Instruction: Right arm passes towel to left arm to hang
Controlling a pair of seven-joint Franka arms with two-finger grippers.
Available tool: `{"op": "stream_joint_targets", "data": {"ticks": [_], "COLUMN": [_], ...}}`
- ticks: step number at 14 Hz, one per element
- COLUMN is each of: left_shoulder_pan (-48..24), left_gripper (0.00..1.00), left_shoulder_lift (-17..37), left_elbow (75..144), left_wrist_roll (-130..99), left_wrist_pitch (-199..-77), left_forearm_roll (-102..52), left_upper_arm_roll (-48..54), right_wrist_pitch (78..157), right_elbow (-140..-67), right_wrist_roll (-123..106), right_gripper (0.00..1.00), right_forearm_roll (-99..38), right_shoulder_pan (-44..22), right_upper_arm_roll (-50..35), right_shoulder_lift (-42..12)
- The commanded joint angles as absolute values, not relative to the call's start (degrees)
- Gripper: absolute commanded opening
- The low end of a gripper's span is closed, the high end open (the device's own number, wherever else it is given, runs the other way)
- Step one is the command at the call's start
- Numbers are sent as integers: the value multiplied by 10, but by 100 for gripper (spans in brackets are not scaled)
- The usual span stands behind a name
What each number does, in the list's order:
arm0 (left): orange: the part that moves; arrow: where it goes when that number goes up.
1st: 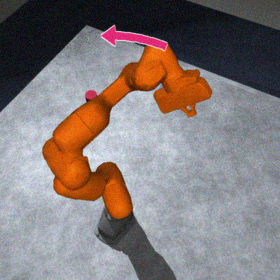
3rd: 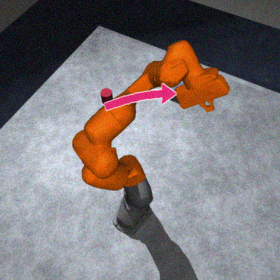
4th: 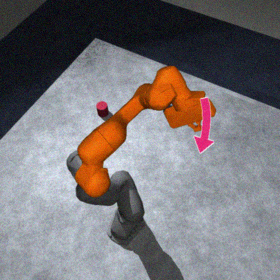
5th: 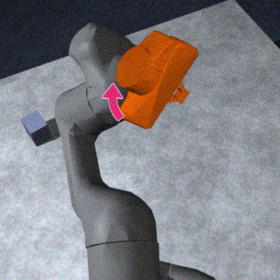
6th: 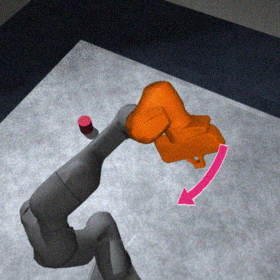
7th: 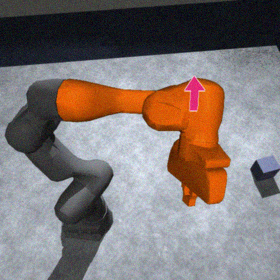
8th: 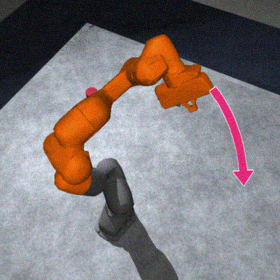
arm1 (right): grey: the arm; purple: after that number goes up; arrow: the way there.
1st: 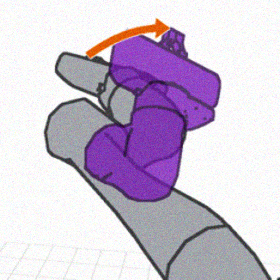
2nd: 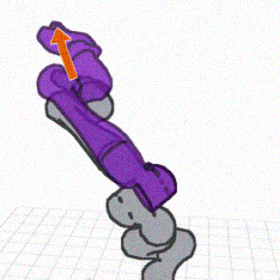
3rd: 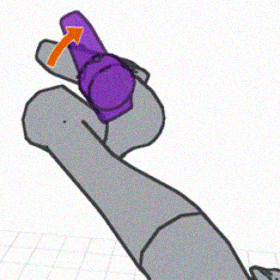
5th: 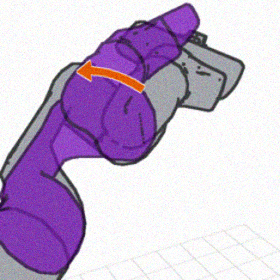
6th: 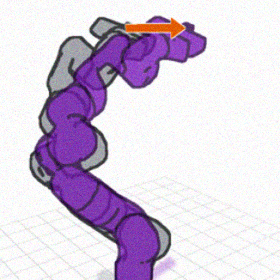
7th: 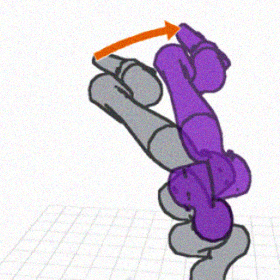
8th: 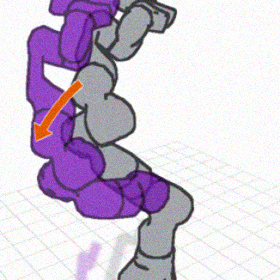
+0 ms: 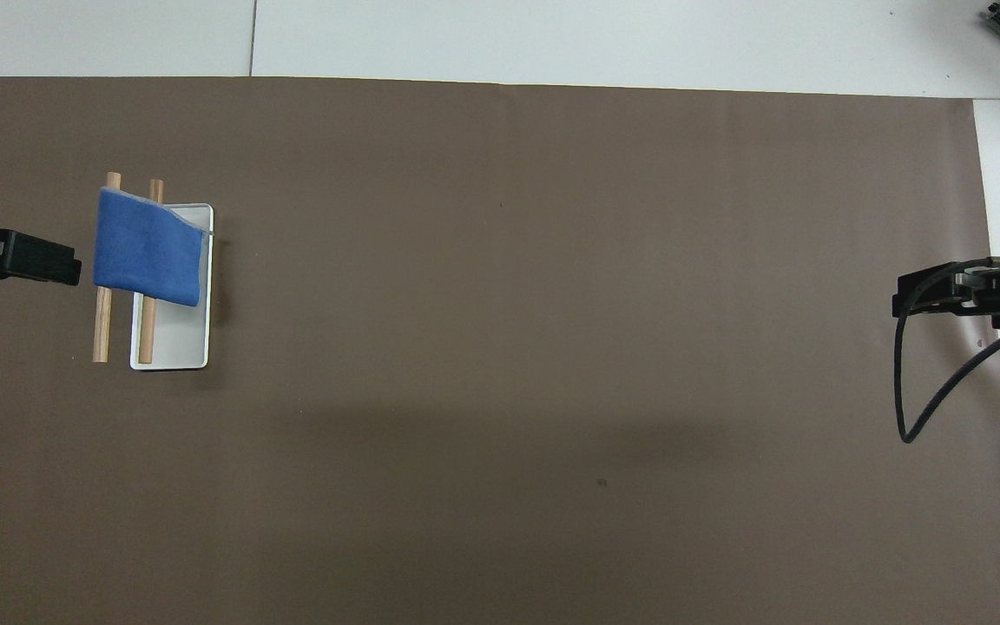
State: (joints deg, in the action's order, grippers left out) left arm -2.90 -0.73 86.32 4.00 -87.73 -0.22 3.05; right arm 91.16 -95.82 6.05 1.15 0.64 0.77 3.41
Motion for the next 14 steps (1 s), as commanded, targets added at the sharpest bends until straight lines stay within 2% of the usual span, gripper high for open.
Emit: {"op": "stream_joint_targets", "data": {"ticks": [1, 14], "left_shoulder_pan": [-32, -32], "left_gripper": [100, 100], "left_shoulder_lift": [-3, -29], "left_elbow": [847, 877], "left_wrist_roll": [55, 3], "left_wrist_pitch": [-847, -820], "left_forearm_roll": [-13, -8], "left_upper_arm_roll": [25, 11], "right_wrist_pitch": [918, 918], "right_elbow": [-972, -972], "right_wrist_roll": [48, 48], "right_gripper": [100, 100], "right_forearm_roll": [11, 11], "right_shoulder_pan": [15, 15], "right_upper_arm_roll": [4, 4], "right_shoulder_lift": [47, 47]}}
